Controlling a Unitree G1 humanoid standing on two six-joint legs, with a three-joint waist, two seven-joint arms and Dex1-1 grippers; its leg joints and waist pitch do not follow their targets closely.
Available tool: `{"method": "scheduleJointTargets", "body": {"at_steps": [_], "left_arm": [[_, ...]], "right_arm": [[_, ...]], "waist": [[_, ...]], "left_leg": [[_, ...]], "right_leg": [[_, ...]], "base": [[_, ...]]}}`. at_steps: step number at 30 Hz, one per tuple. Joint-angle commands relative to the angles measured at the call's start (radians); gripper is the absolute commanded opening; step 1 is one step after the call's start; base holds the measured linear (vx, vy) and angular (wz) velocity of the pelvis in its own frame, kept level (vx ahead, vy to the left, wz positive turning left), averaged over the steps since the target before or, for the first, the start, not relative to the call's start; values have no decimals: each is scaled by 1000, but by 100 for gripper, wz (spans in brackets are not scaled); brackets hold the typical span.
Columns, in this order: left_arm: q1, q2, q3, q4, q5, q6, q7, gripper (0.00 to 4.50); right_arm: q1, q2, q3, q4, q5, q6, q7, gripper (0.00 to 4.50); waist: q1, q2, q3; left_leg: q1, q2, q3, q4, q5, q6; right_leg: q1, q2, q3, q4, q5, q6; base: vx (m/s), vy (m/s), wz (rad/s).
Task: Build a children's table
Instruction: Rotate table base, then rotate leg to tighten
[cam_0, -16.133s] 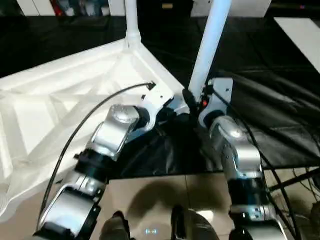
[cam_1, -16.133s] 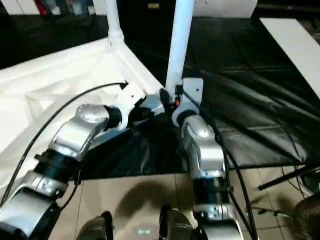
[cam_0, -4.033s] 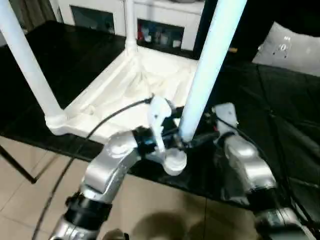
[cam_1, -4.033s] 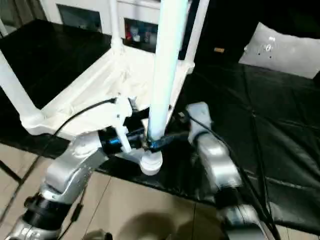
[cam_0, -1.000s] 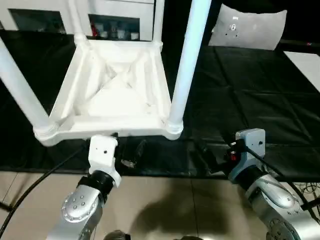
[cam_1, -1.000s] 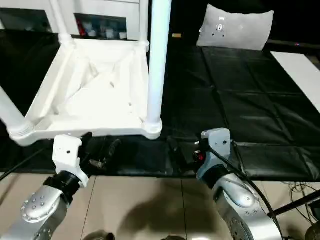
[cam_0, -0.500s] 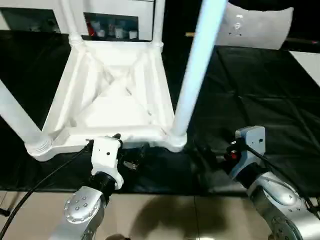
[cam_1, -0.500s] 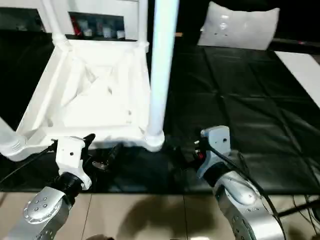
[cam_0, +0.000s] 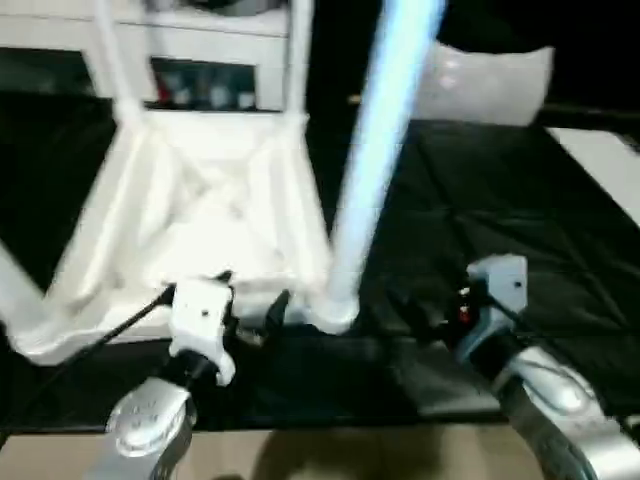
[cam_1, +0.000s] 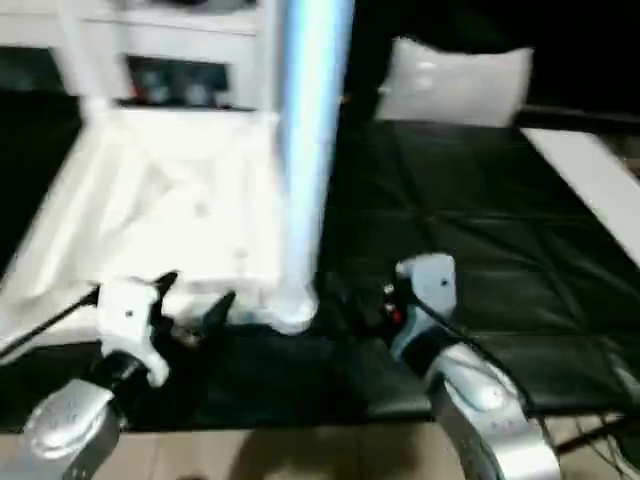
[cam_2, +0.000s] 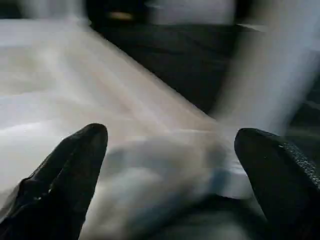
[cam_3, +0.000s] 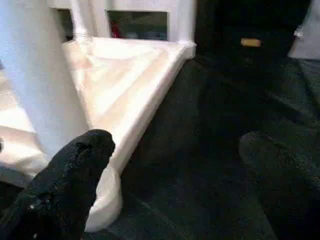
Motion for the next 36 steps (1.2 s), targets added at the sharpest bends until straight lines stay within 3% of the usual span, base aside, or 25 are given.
{"method": "scheduleJointTargets", "body": {"at_steps": [1, 2, 3, 4, 5, 6, 7, 9, 11, 12, 13, 14, 15, 16, 18, 20, 21, 23, 24, 25, 26, 27, 33, 34, 36], "left_arm": [[-33, 73, 3, 11, -23, -6, -106, 450], [-33, 73, 3, 11, -23, -6, -106, 450], [-59, 105, 2, 34, -27, -5, -147, 450], [-104, 151, -3, 76, -34, 2, -217, 450], [-123, 168, -6, 93, -39, 6, -245, 450], [-149, 189, -12, 120, -45, 5, -290, 450], [-173, 208, -17, 144, -53, 6, -329, 421], [-227, 234, -24, 204, -58, -3, -390, 414], [-227, 234, -24, 204, -58, -3, -390, 400], [-288, 256, -36, 277, -48, -27, -444, 387], [-368, 278, -56, 376, -32, -56, -509, 374], [-368, 278, -56, 376, -32, -56, -509, 374], [-423, 294, -71, 446, -22, -79, -556, 365], [-423, 294, -71, 446, -22, -79, -556, 357], [-556, 290, -88, 626, 0, -125, -632, 330], [-610, 283, -94, 706, 11, -151, -658, 323], [-662, 276, -103, 780, 20, -167, -689, 318], [-720, 272, -115, 867, 22, -181, -744, 310], [-728, 272, -118, 879, 22, -184, -753, 281], [-761, 274, -132, 932, 24, -196, -796, 281], [-781, 273, -140, 963, 34, -209, -813, 278], [-792, 273, -143, 979, 39, -216, -821, 272], [-849, 262, -159, 1083, 42, -252, -918, 212], [-847, 264, -159, 1072, 30, -236, -939, 191], [-846, 265, -157, 1062, 13, -216, -973, 187]], "right_arm": [[-22, -21, -17, 29, 5, -32, 42, 450], [-22, -21, -17, 29, 5, -32, 42, 450], [-27, -40, -20, 38, 17, -32, 75, 450], [-35, -76, -20, 52, 35, -30, 132, 450], [-37, -93, -19, 56, 40, -29, 155, 450], [-43, -110, -18, 64, 43, -33, 180, 450], [-48, -122, -18, 71, 41, -41, 193, 450], [-57, -150, -16, 78, 56, -26, 233, 450], [-57, -150, -16, 78, 56, -26, 233, 450], [-61, -181, -11, 81, 69, -19, 282, 450], [-70, -212, 0, 89, 74, -22, 334, 450], [-70, -212, 0, 89, 74, -22, 334, 450], [-76, -233, 8, 98, 79, -28, 372, 450], [-76, -233, 8, 98, 79, -28, 372, 450], [-85, -264, 25, 109, 78, -39, 426, 450], [-85, -274, 32, 109, 79, -38, 441, 450], [-82, -283, 40, 105, 81, -35, 454, 450], [-77, -287, 43, 101, 81, -31, 457, 450], [-77, -288, 44, 100, 82, -29, 458, 450], [-74, -293, 44, 99, 86, -21, 463, 450], [-72, -293, 42, 98, 89, -13, 462, 450], [-70, -292, 40, 97, 91, -9, 461, 450], [-57, -297, 47, 89, 81, -21, 468, 450], [-56, -297, 46, 88, 81, -23, 467, 450], [-52, -298, 43, 87, 79, -26, 466, 450]], "waist": [[15, -2, -37], [15, -2, -37], [11, 18, -36], [13, 19, -35], [16, 22, -27], [15, 21, -21], [14, 22, -21], [13, 22, -21], [13, 23, -27], [13, 23, -27], [17, 25, -34], [17, 25, -38], [16, 21, -35], [19, 23, -40], [19, 29, -45], [20, 25, -49], [22, 24, -51], [25, 30, -54], [24, 27, -55], [22, 25, -53], [24, 35, -52], [21, 31, -54], [24, 30, -48], [27, 40, -47], [25, 37, -47]], "left_leg": [[-13, 68, -21, -93, 52, 28], [-13, 68, -21, -93, 52, 28], [-9, 75, -18, -105, 15, 3], [-7, 77, -16, -108, -19, -2], [3, 79, -10, -113, -114, -17], [0, 82, -9, -121, -191, -32], [2, 87, -8, -124, -233, -45], [6, 87, -7, -126, -275, -52], [3, 90, -6, -125, -253, -53], [0, 91, -6, -125, -239, -50], [8, 83, -1, -122, -224, -32], [9, 85, 0, -119, -206, -31], [-7, 85, -1, -122, -164, -23], [-2, 89, 2, -117, -139, -19], [-2, 88, 5, -114, -103, -11], [-1, 85, 8, -109, -73, -4], [-7, 85, 8, -108, -23, 10], [-4, 87, 9, -106, -10, 15], [-6, 92, 8, -106, -4, 15], [-9, 91, 9, -108, -10, 18], [-6, 91, 9, -107, -18, 17], [-5, 94, 10, -108, -24, 16], [-2, 99, 13, -114, -68, 5], [-1, 101, 10, -115, -75, -3], [-2, 103, 11, -116, -83, -7]], "right_leg": [[47, -75, 59, -104, 68, -37], [47, -75, 59, -104, 68, -37], [47, -59, 41, -102, 72, -111], [45, -55, 40, -105, 30, -129], [33, -50, 42, -113, -90, -155], [33, -54, 42, -122, -212, -168], [28, -58, 43, -126, -282, -171], [21, -61, 46, -134, -355, -159], [21, -62, 47, -128, -306, -168], [23, -63, 47, -126, -284, -175], [19, -56, 48, -129, -281, -163], [19, -57, 48, -124, -241, -174], [29, -60, 46, -122, -192, -185], [28, -64, 46, -117, -155, -200], [29, -62, 44, -113, -112, -221], [31, -61, 45, -112, -66, -229], [35, -61, 43, -106, 18, -247], [36, -66, 42, -100, 49, -267], [38, -69, 40, -97, 74, -285], [40, -68, 39, -100, 63, -288], [37, -69, 40, -100, 53, -291], [39, -71, 41, -101, 54, -299], [36, -75, 42, -109, -13, -307], [35, -76, 43, -107, -16, -309], [36, -77, 43, -107, -13, -314]], "base": [[-29, -68, -4], [-29, -68, -4], [0, 0, 0], [-57, -20, -5], [-57, -20, -5], [-65, -7, -2], [-57, 3, -3], [-29, 1, -2], [0, 0, 0], [0, 0, 0], [0, 0, 0], [0, 0, 0], [0, 0, 0], [0, 0, 0], [0, 0, 0], [0, 0, 0], [0, 0, 0], [0, 0, 0], [0, 0, 0], [0, 0, 0], [0, 0, 0], [0, 0, 0], [0, 0, 0], [0, 0, 0], [0, 0, 0]]}}
